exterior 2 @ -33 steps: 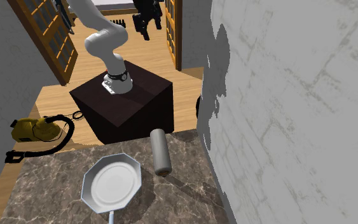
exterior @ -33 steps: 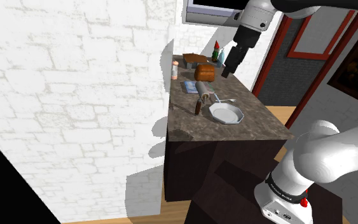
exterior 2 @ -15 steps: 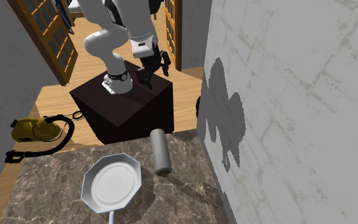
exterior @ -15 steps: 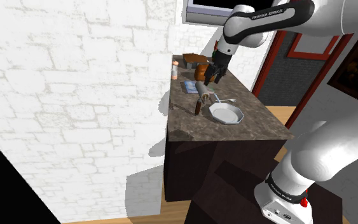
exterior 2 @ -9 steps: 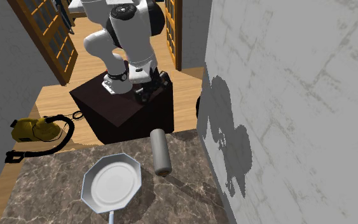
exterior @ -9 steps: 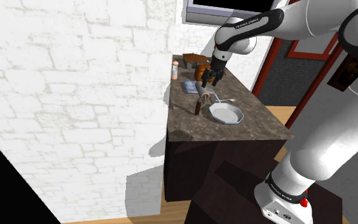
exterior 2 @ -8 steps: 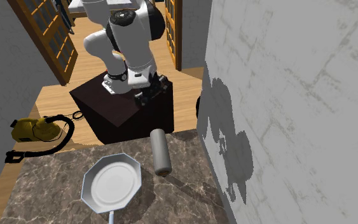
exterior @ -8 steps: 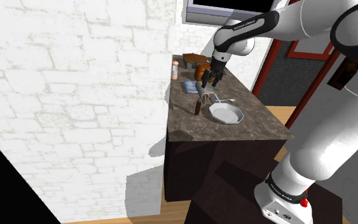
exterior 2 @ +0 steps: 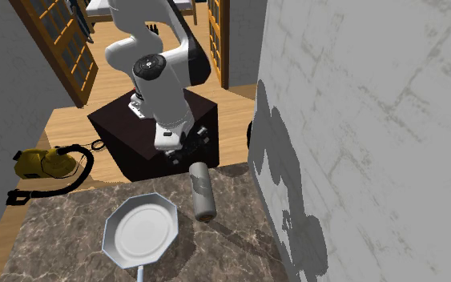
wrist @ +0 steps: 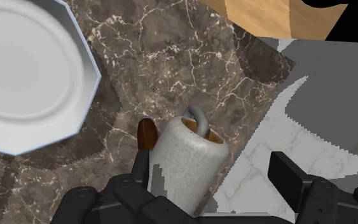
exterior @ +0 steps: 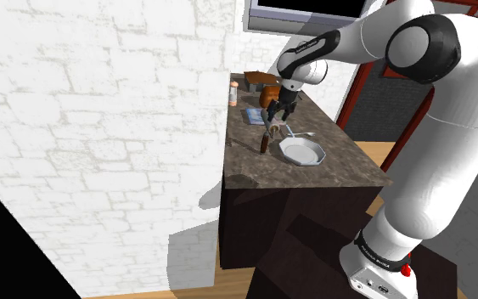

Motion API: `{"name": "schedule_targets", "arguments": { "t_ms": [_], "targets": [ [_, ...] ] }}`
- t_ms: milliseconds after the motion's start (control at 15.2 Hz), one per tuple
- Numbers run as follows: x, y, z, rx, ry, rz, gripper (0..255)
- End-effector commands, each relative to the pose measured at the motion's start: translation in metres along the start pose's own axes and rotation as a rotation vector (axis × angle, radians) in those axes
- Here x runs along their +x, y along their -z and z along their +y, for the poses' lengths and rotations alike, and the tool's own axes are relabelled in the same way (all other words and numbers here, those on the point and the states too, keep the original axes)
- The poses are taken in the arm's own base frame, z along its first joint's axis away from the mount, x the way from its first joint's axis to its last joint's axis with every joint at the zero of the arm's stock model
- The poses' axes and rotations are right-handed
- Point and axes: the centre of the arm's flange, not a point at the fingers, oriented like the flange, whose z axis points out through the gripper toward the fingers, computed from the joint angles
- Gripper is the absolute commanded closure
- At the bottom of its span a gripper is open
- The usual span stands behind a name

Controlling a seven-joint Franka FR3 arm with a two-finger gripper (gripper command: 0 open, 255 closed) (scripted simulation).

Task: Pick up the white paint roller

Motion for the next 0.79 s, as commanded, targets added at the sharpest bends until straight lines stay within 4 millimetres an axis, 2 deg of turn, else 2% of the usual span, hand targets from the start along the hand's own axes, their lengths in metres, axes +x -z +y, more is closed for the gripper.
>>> {"name": "schedule_targets", "arguments": {
  "t_ms": [0,330,462,528,726],
  "targets": [
    [0.003,-0.011,0.005,0.0,-0.005,0.0,0],
    [0.0,-0.04,0.009,0.0,-0.005,0.0,0],
    [0.0,-0.04,0.009,0.0,-0.005,0.0,0],
    [0.0,-0.04,0.01,0.0,-0.005,0.0,255],
    [0.0,-0.04,0.01,0.0,-0.005,0.0,255]
  ]
}}
